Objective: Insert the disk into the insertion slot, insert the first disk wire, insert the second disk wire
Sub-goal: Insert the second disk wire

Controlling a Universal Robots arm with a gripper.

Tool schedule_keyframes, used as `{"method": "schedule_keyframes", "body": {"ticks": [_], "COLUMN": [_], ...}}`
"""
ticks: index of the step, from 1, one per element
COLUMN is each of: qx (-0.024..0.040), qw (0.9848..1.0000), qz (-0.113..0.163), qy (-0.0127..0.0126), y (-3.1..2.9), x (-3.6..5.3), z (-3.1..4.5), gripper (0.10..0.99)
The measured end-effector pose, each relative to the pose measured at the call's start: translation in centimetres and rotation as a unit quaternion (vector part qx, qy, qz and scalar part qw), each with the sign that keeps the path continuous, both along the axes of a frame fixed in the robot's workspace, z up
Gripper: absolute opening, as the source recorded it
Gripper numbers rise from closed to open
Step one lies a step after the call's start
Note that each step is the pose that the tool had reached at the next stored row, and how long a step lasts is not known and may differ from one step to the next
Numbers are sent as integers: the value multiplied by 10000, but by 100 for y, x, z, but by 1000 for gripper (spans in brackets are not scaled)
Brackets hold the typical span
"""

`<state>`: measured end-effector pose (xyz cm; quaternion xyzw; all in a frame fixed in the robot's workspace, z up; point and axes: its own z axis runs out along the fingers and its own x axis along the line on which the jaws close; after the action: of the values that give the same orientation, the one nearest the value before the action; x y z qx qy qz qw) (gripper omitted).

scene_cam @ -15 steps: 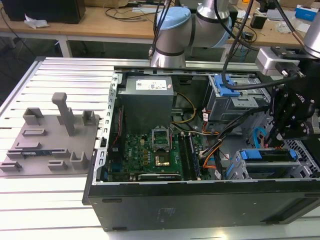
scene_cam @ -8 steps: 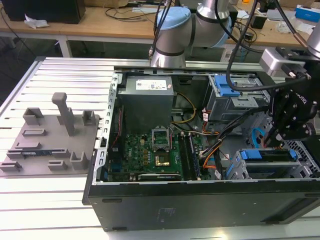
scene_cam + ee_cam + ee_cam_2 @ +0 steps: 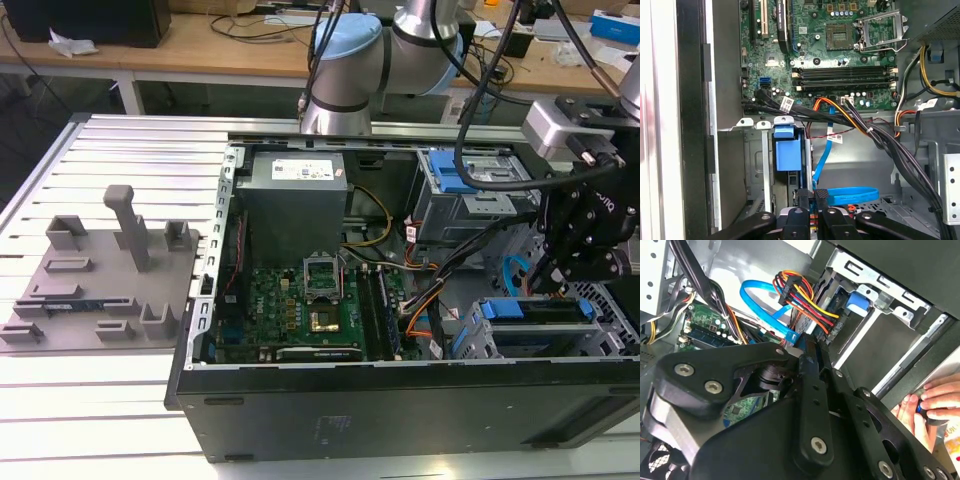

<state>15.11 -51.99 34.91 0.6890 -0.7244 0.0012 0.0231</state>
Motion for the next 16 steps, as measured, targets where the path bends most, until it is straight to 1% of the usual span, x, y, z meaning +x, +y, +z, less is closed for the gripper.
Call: {"method": "schedule_keyframes", "body": {"ticks": [2,4,6,7,8,9,13,16], "qx": [0,2,13,40,50,50,49,49], "qw": [10000,10000,10000,9999,9999,9999,9999,9999], "qz": [-4,-66,-81,-85,-85,-85,-85,-85], "qy": [0,0,-16,-63,-113,-124,-126,-126], "y": [-8,-34,-36,-36,-36,-37,-37,-35], "x": [0,1,1,0,0,-1,-3,-26], "z": [0,0,1,-1,-2,-2,-2,-1], "gripper": [161,161,161,161,161,161,161,161]}}
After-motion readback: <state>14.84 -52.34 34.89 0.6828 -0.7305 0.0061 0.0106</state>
